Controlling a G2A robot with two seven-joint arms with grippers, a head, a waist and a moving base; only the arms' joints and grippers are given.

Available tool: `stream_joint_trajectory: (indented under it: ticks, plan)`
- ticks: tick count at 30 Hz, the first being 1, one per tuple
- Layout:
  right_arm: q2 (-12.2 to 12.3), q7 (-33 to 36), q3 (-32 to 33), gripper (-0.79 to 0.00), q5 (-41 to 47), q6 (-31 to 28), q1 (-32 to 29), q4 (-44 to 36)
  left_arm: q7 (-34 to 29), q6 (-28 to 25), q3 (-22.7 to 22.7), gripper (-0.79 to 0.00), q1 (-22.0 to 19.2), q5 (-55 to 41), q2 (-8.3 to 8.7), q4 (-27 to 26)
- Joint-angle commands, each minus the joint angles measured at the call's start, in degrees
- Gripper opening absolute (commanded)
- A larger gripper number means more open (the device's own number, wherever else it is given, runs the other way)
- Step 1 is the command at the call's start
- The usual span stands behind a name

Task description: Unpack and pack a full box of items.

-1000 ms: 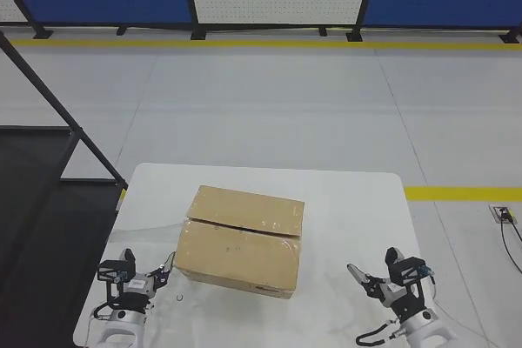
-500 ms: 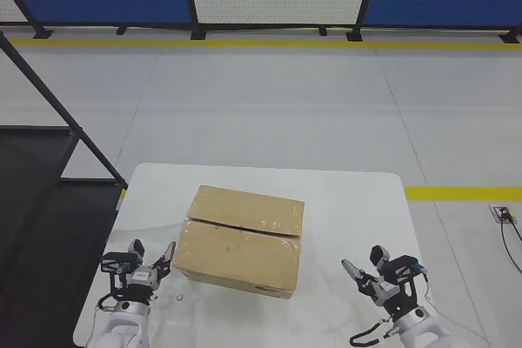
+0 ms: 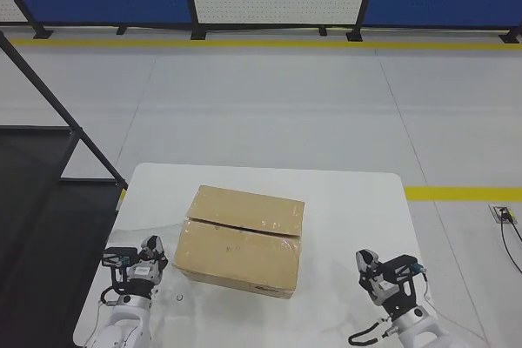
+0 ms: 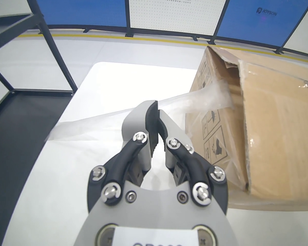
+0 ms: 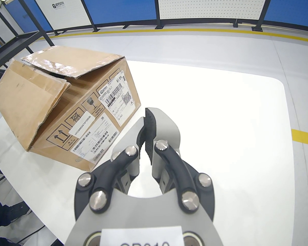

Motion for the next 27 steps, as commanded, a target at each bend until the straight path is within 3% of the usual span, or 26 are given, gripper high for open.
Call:
stream_joint_trajectory:
  ticks: [1,5,10,27]
  plan:
    - [0.0,-0.1,0.1,-0.785,1.4,-1.3,0.1,0.3,0.2,-1.3,0.8,-0.785,-1.4,1.1,-0.07,1.8]
    - [0.1,-0.6,1.5,-0.785,4.2,-4.3,-0.5,1.0,-0.5,-3.5,1.8,-0.785,-3.3,2.2,-0.14,4.3]
    - [0.3,-1.2,2.8,-0.785,5.8,-6.2,-1.5,1.5,-0.8,-6.7,1.6,-0.785,-2.8,2.7,0.02,4.4]
    - [0.8,2.5,4.3,-0.785,10.3,-13.1,0.7,2.5,-0.8,-8.3,2.2,-0.785,-0.7,3.8,-0.13,1.1]
